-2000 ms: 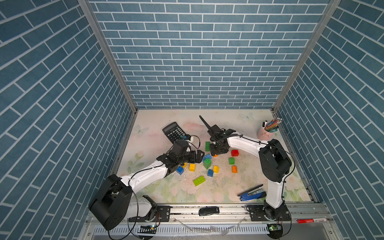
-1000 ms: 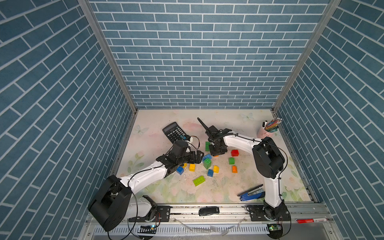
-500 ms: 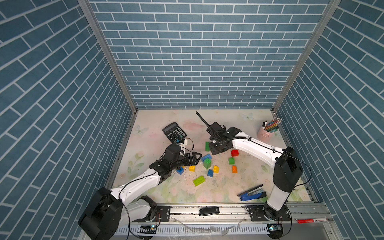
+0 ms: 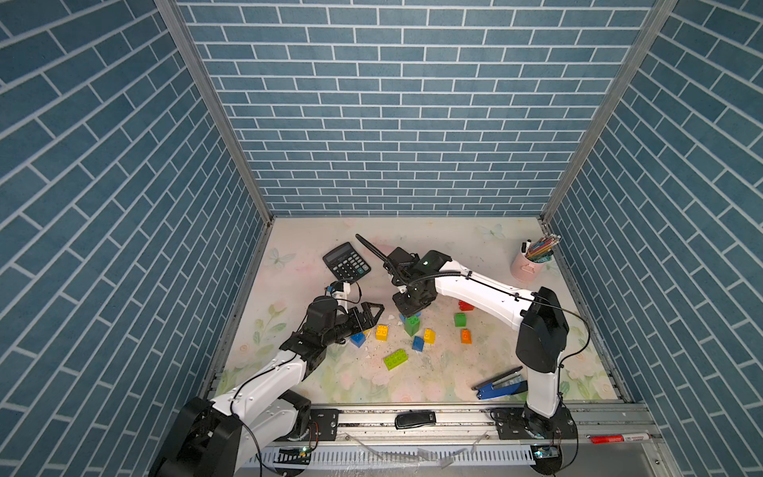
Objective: Assemble a fork with lego
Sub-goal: Assemble the lego brick with the lego brick.
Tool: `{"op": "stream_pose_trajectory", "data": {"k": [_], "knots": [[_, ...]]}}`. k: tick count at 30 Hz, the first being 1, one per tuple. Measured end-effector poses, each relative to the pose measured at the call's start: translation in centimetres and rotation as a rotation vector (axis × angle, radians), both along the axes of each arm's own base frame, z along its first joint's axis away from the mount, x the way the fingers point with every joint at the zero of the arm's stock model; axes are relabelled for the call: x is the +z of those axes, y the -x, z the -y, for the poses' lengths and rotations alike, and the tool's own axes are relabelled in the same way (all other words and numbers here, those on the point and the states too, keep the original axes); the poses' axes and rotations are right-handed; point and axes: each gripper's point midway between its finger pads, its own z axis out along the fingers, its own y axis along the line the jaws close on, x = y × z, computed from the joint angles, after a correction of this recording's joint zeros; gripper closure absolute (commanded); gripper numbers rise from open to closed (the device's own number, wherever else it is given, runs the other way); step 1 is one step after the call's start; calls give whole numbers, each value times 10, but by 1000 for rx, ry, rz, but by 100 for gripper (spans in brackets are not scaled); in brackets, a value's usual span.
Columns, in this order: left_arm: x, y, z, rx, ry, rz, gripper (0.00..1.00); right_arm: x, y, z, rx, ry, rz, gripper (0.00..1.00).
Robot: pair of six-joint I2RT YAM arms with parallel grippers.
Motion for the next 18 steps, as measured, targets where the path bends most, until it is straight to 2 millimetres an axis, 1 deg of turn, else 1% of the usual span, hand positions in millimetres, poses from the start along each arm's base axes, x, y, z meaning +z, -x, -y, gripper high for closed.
{"op": "stream_pose_trajectory", "data": {"k": [4,10,18], "knots": [[-2,3,-2,0,6,-6,2,-9,3,1,5,30,-23,81],[-2,2,-2,1,8,-6,2,-5,1,0,4,33,-16,82],[-2,1,-2,1,11,-3,2,-8,4,0,6,39,-31,83]]}}
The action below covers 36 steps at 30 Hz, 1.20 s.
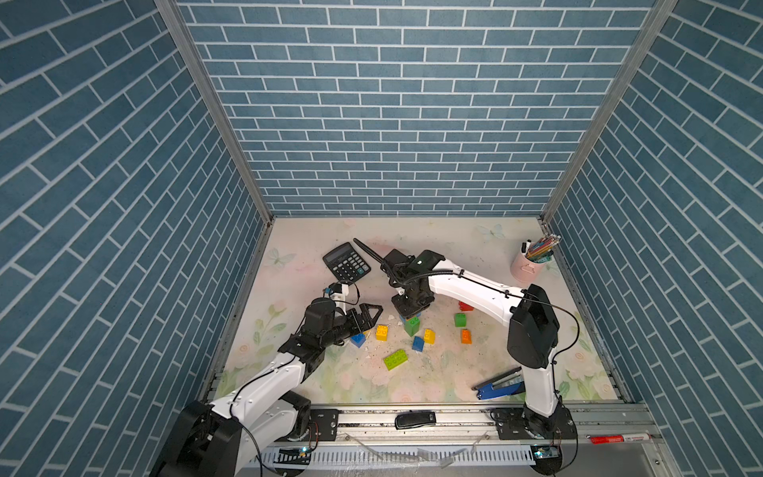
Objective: Assemble a fork with lego
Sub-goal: Assemble the lego brick with the lego brick.
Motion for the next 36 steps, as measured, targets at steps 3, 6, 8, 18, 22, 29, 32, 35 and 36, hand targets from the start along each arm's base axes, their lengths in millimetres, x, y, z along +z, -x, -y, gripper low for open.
{"op": "stream_pose_trajectory", "data": {"k": [3,6,8,18,22,29,32,35,36], "knots": [[-1,0,0,-1,-1,-3,2,-1,1,0,1,1,-1,83],[-1,0,0,-1,-1,-2,2,-1,1,0,2,2,-1,83],[-1,0,0,-1,-1,-2,2,-1,1,0,2,3,-1,84],[-5,-1,1,-4,-4,-13,2,-4,3,3,4,7,1,85],[-7,-2,2,-5,-6,-18,2,-4,3,4,13,4,5,85],[-7,-2,2,-5,-6,-17,2,-4,4,4,33,2,15,86],[-7,-2,2,-5,-6,-16,2,-5,5,4,53,-2,22,86],[-7,-2,2,-6,-7,-16,2,-5,6,5,62,-1,30,87],[-7,-2,2,-6,-7,-16,2,-5,7,6,64,1,33,87]]}}
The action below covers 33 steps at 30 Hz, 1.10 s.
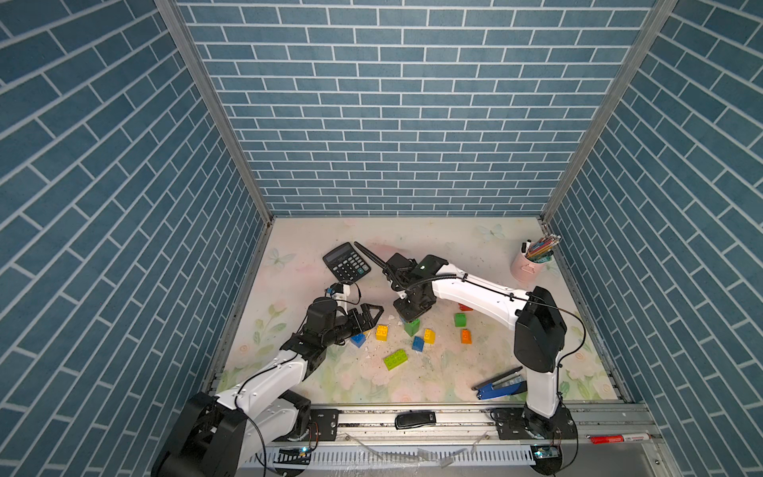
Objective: Assemble a fork with lego
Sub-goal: Assemble the lego brick with the lego brick.
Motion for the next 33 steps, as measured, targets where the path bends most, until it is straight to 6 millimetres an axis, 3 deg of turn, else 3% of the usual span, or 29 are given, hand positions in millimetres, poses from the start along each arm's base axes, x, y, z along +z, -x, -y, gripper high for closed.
{"op": "stream_pose_trajectory", "data": {"k": [25,33], "knots": [[-1,-1,2,-14,-13,1,2,-2,2,2,-67,-3,51,89],[0,-1,2,-15,-13,1,2,-2,3,2,40,-20,81,91]]}}
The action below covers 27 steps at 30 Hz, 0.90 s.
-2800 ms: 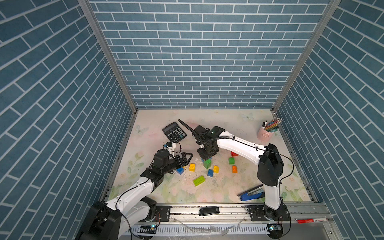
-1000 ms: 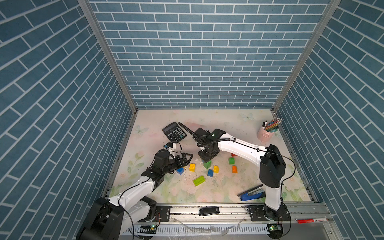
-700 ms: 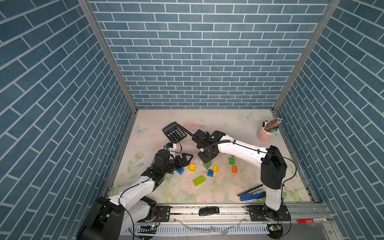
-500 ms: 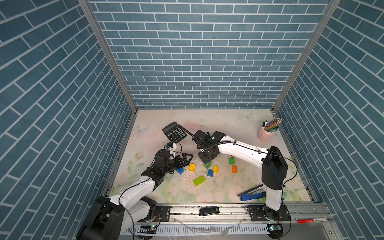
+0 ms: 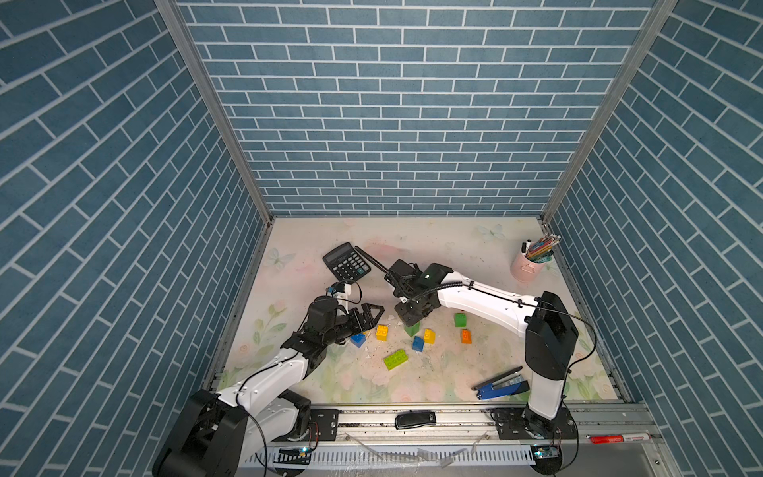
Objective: Assemble a fork with lego
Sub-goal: Assemble the lego brick with the lego brick.
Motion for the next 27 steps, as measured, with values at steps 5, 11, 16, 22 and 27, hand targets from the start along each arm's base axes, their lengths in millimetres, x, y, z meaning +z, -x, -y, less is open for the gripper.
{"op": "stream_pose_trajectory", "data": {"k": [5,11,16,22,27], "knots": [[1,0,0,0,0,3,2,0,-1,0,10,-2,-7,93],[4,0,0,-1,2,14,2,0,-1,1,-88,-18,-56,93],[4,0,0,-1,2,14,2,0,-2,0,-133,-8,-71,93],[4,0,0,-2,0,16,2,-1,-1,1,-53,-9,-55,93],[4,0,0,-5,-3,20,2,-1,0,0,40,-17,-32,94]]}}
